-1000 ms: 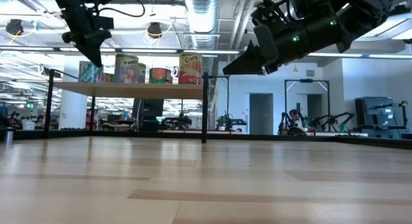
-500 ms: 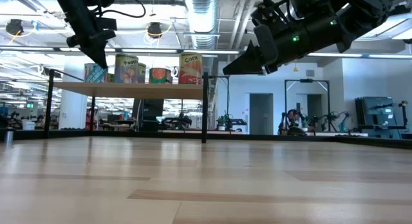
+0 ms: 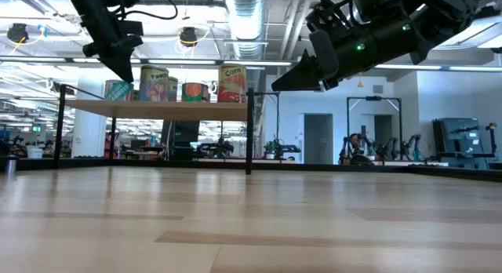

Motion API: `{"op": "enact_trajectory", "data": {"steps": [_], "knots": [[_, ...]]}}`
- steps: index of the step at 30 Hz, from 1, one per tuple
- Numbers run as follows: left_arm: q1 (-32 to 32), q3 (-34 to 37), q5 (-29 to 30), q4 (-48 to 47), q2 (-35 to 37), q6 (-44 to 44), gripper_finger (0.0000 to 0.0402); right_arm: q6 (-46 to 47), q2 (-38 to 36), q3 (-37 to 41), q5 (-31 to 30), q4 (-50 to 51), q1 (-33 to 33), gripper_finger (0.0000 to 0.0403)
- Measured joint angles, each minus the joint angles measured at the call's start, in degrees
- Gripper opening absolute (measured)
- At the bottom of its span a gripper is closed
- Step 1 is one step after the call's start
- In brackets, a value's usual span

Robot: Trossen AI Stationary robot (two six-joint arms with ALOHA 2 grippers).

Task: Pick and place cans onto a shelf
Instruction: Return to Home Position

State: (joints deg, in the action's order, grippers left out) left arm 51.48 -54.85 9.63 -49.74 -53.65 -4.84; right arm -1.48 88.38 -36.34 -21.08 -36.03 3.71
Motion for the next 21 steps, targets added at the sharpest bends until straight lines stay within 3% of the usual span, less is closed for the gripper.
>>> {"op": "enact_trajectory", "data": {"steps": [7,14,21], "knots": [[0.0,0.0,1.5,0.4,1.9,-1.0,0.0057,0.0,0.0,0.0,0.0,0.0,0.1,0.0012],[-0.6,0.0,0.4,1.1,11.7,0.2,0.0057,0.0,0.0,0.0,0.0,0.0,0.1,0.0012],[-7.3,8.2,-12.6,9.6,27.1,4.0,0.0028,0.0,0.0,0.0,0.4,-0.1,0.1,0.0012]]}}
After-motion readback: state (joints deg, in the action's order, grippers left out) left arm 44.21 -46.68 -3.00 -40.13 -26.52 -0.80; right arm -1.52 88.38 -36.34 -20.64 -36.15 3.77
